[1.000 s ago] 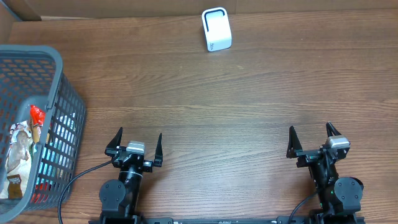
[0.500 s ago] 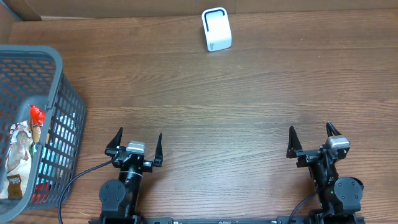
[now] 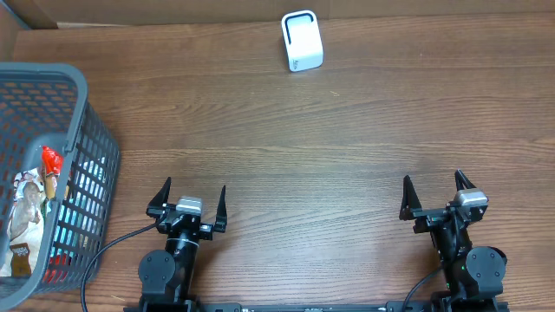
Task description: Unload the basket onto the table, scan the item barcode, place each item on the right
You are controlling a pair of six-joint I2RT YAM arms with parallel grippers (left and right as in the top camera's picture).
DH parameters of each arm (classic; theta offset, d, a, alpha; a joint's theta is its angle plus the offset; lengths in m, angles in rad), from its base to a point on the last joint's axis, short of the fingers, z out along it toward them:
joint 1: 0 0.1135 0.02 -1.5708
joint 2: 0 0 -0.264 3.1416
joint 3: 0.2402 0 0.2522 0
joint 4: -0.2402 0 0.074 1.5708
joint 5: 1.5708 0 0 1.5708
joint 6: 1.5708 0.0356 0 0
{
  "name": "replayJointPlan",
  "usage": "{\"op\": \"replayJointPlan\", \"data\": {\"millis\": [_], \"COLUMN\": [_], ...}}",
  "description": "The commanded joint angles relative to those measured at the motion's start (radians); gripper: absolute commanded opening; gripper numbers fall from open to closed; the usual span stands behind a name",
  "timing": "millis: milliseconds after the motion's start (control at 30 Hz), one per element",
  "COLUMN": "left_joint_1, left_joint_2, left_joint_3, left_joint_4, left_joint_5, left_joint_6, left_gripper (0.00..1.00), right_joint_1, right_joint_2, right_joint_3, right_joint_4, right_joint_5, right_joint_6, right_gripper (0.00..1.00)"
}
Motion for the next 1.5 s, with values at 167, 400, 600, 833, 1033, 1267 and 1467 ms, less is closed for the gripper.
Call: {"op": "replayJointPlan", "data": {"millis": [167, 400, 600, 833, 1033, 1267, 1467], "left_joint_1": [-0.002, -0.002, -0.002, -0.002, -0.002, -0.002, -0.002], "left_joint_2": [-0.011, -0.011, -0.011, -0.01, -0.01, -0.01, -0.01], "left_joint_3": [-0.005, -0.005, -0.005, -0.005, -0.005, -0.005, -0.005], "left_joint_4": [0.001, 0.001, 0.001, 0.001, 0.002, 0.006, -0.001], "left_joint_5": [-0.001, -0.001, -0.002, 0.0, 0.01, 0.003, -0.052], "left_joint_6": [-0.015, -0.015, -0.015, -0.025, -0.067, -0.101, -0.131], "left_gripper": [0.99, 1.0, 0.99, 0.99, 1.0, 1.0, 0.99], "right_joint_1": [0.005, 0.005, 0.005, 0.005, 0.005, 0.006, 0.006], "right_joint_2": [-0.012, -0.012, -0.012, -0.012, -0.012, -0.012, -0.012], "right_joint_3": [-0.01, -0.01, -0.01, -0.01, -0.01, -0.01, -0.01], "right_joint_4": [0.004, 0.004, 0.004, 0.004, 0.003, 0.012, 0.053], "right_joint_5": [0.0, 0.0, 0.0, -0.001, 0.0, -0.014, -0.069], "right_joint_6": [0.002, 0.002, 0.002, 0.002, 0.002, 0.003, 0.042], "right_gripper": [1.0, 1.0, 1.0, 1.0, 1.0, 1.0, 1.0]}}
